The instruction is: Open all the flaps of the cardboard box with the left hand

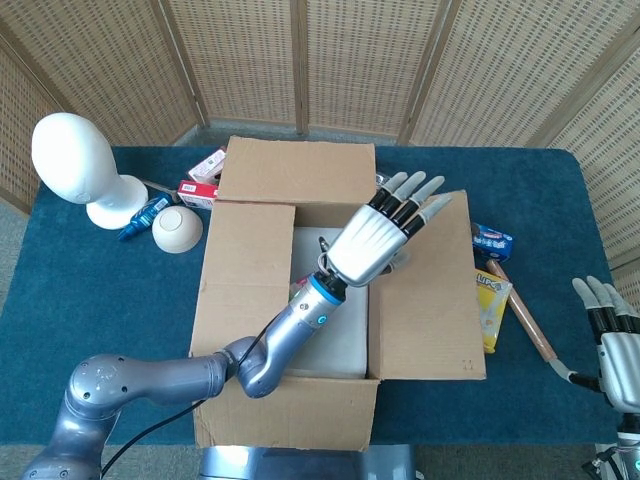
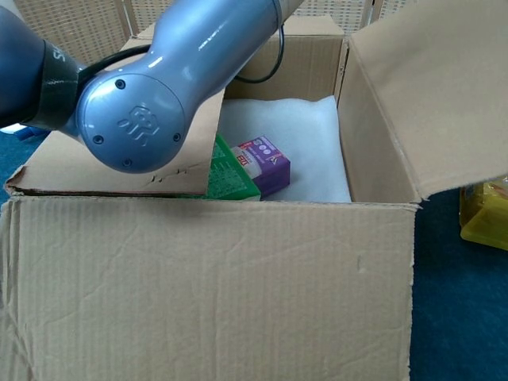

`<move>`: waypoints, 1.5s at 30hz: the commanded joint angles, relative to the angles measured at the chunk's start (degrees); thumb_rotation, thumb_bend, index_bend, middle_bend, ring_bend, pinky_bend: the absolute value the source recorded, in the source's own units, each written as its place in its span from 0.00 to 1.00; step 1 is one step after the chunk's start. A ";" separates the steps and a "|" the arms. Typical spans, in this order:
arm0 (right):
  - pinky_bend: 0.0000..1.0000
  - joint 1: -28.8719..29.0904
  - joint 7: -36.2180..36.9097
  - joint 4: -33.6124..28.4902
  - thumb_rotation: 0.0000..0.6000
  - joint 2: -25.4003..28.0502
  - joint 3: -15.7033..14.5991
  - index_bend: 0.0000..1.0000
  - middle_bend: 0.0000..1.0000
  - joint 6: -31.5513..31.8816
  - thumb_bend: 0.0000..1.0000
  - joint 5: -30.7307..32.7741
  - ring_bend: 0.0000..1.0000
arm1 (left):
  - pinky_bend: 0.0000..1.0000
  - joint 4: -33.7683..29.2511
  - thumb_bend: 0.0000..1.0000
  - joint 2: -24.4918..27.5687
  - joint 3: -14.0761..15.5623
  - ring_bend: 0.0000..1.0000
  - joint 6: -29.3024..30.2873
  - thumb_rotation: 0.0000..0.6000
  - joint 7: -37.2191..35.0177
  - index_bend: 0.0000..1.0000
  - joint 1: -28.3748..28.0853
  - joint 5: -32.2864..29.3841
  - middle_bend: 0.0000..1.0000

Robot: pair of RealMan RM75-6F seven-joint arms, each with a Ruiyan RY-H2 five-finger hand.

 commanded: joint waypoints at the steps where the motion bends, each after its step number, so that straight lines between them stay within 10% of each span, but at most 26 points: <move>1: 0.14 0.03 -0.08 -0.01 1.00 0.00 -0.04 0.00 0.00 -0.07 0.00 -0.04 0.00 | 0.12 -0.17 0.16 0.28 0.29 0.00 -0.33 1.00 -0.07 0.00 0.26 -0.21 0.00; 9: 0.14 0.05 -0.09 -0.01 1.00 0.02 -0.08 0.00 0.00 -0.17 0.00 0.01 0.00 | 0.13 -4.97 0.16 4.36 1.88 0.00 -3.98 1.00 2.97 0.00 1.82 -2.22 0.00; 19: 0.14 0.07 -0.51 -0.32 1.00 -0.01 -0.32 0.00 0.00 -0.15 0.00 -0.51 0.00 | 0.10 -24.01 0.13 23.62 3.47 0.00 -17.26 1.00 13.20 0.01 6.43 -18.92 0.00; 30: 0.14 0.19 -1.57 -0.69 1.00 -0.27 -0.67 0.00 0.00 -0.39 0.00 -1.06 0.00 | 0.25 -34.82 0.00 36.51 7.44 0.16 -18.26 1.00 15.39 0.44 9.81 -23.09 0.28; 36: 0.14 0.40 -2.76 -1.08 1.00 -0.59 -0.95 0.00 0.00 -0.75 0.00 -1.44 0.00 | 0.27 -36.70 0.00 39.46 9.76 0.19 -19.20 0.73 12.78 0.54 11.07 -23.05 0.33; 45: 0.14 0.65 -2.80 -1.29 1.00 -0.65 -0.97 0.00 0.00 -1.37 0.00 -1.06 0.00 | 0.19 -38.67 0.00 40.95 12.20 0.09 -21.23 0.49 12.12 0.30 9.84 -28.24 0.23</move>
